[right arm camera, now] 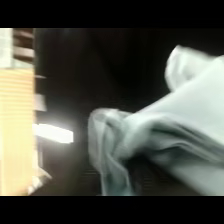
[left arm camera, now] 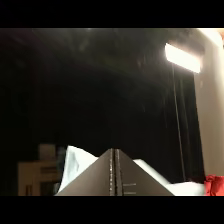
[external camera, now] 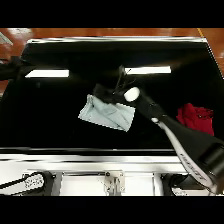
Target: Fold the shirts.
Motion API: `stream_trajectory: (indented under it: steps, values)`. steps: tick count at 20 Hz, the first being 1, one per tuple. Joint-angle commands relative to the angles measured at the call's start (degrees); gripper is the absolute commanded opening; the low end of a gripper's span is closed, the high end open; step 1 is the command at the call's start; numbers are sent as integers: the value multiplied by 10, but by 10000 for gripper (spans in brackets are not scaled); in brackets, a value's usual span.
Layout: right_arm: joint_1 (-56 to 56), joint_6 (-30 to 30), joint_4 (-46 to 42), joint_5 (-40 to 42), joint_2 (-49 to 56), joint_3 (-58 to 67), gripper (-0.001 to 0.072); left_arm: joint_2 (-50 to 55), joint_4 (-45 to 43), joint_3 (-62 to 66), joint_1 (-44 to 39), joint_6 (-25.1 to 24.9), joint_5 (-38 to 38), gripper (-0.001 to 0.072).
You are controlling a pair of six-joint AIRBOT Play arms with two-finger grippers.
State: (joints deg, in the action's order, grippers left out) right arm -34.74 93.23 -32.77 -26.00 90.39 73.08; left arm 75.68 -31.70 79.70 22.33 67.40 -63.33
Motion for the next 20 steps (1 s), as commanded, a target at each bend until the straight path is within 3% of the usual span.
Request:
stream_trajectory:
  steps: [1,3,5,11,13,16,20]
  values:
    - [-46,-45,153,82,79,1,596,-32,-5,0,52,-8,-47,39]
    - [-25,-62,130,23,67,1,596,-31,-5,-3,48,-9,-49,39]
    - [21,-63,54,-79,40,1,596,-31,-5,-7,45,-9,-49,39]
    - [227,45,-254,-395,-68,1,597,-31,-5,-8,44,-18,-51,39]
    - [269,68,-325,-489,-72,-8,669,-31,-5,-8,44,-18,-52,39]
    - [269,66,-308,-438,-71,-85,669,-31,-5,-8,35,-18,-58,40]
    - [263,40,-221,-351,-31,-154,669,-31,-5,-8,5,-18,-68,39]
